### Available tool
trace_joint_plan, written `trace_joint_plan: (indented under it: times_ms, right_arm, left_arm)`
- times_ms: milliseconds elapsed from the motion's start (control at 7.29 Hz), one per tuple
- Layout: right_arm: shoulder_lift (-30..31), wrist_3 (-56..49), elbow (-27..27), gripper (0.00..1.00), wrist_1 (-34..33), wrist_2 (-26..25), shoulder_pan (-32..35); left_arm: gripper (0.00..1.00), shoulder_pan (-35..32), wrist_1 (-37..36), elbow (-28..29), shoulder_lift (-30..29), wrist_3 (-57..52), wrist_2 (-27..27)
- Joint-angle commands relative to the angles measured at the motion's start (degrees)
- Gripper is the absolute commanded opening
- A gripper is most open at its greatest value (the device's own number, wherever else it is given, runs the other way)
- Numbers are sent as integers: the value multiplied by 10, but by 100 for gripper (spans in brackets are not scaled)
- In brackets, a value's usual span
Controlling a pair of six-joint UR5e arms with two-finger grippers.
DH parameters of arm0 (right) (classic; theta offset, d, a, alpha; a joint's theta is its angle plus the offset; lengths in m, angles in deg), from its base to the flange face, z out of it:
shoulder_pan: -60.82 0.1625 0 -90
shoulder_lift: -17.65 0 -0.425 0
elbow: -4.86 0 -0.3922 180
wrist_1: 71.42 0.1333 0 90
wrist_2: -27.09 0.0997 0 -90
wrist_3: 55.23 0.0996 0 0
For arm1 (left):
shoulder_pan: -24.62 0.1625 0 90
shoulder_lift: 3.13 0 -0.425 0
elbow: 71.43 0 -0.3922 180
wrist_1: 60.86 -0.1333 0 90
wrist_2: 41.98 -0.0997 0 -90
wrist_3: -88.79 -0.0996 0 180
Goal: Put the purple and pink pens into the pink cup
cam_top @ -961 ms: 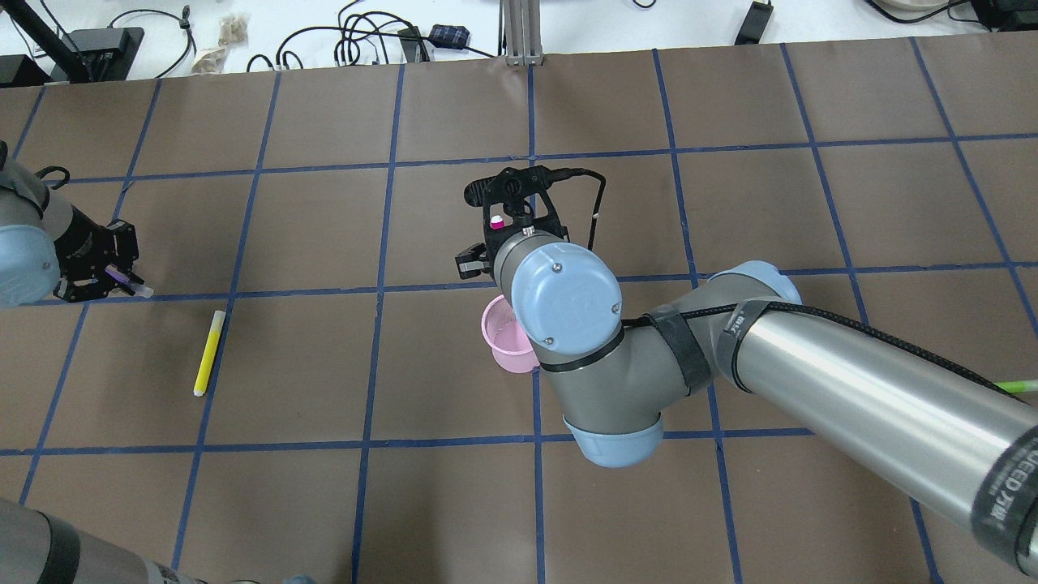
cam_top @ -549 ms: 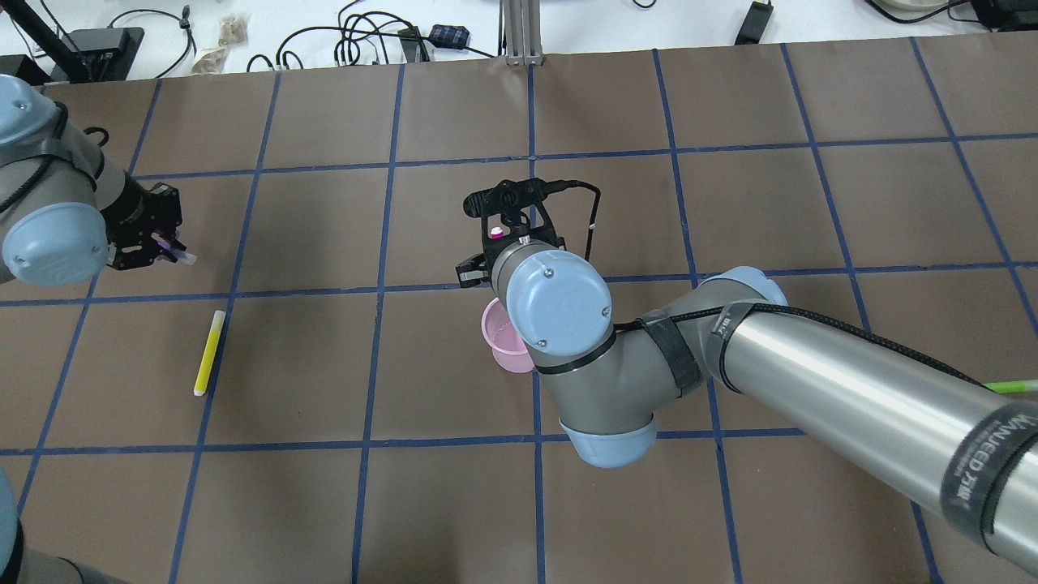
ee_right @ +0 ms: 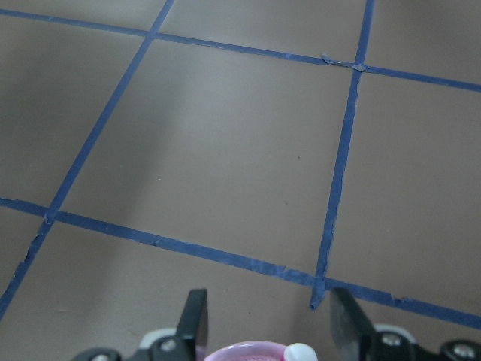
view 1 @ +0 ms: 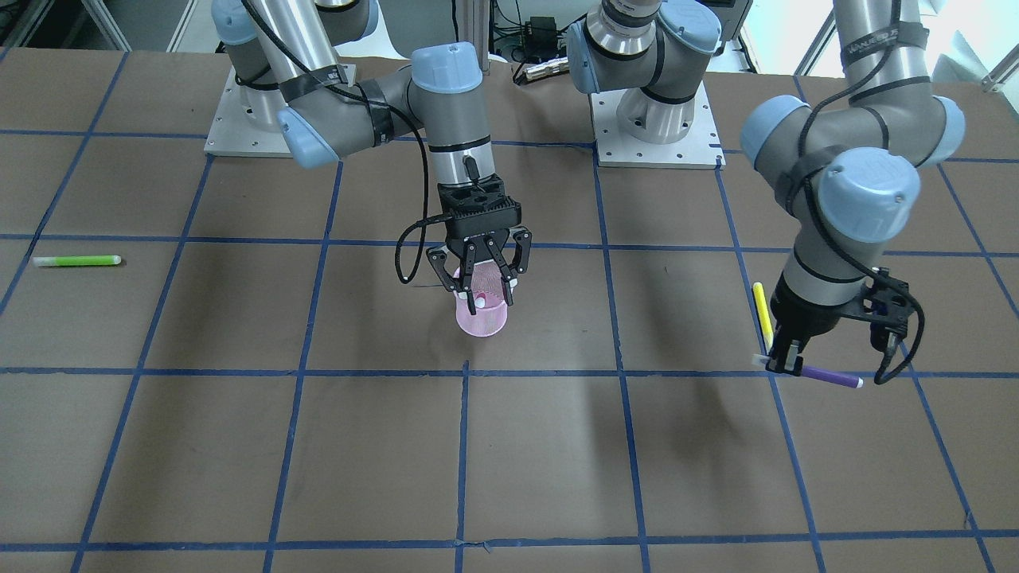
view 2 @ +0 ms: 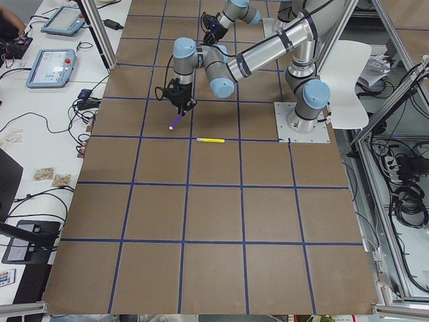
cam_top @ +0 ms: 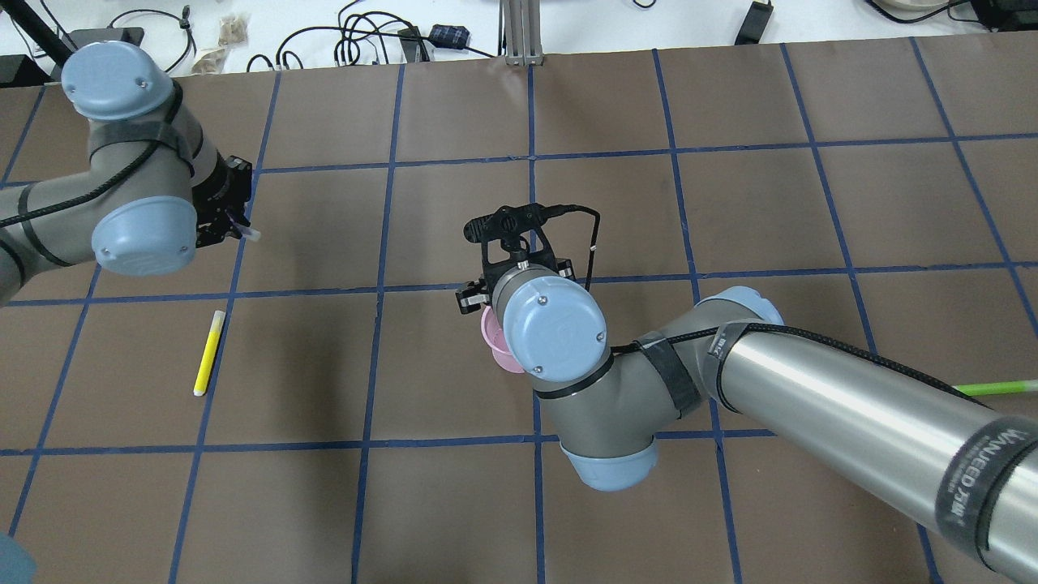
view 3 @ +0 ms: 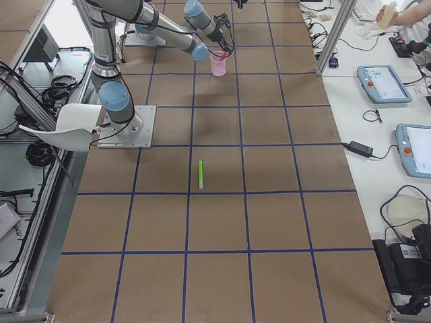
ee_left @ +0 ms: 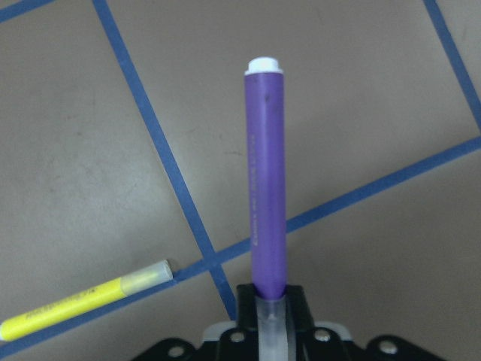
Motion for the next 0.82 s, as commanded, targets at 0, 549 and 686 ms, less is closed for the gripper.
trace_joint_plan:
  times_ms: [0,549,686]
  right_arm:
    - [14,5,12,100,5,5,-24]
    - [87,-33,34,100,238,117,-233]
    - [96,-71,79,100,318,135,-277]
  left_arm:
    - [0,-66,-3,1,7,57,-67]
    - [0,-201,0,8,-1,135,-176]
    - [0,-259,6,18,-7,179,-207]
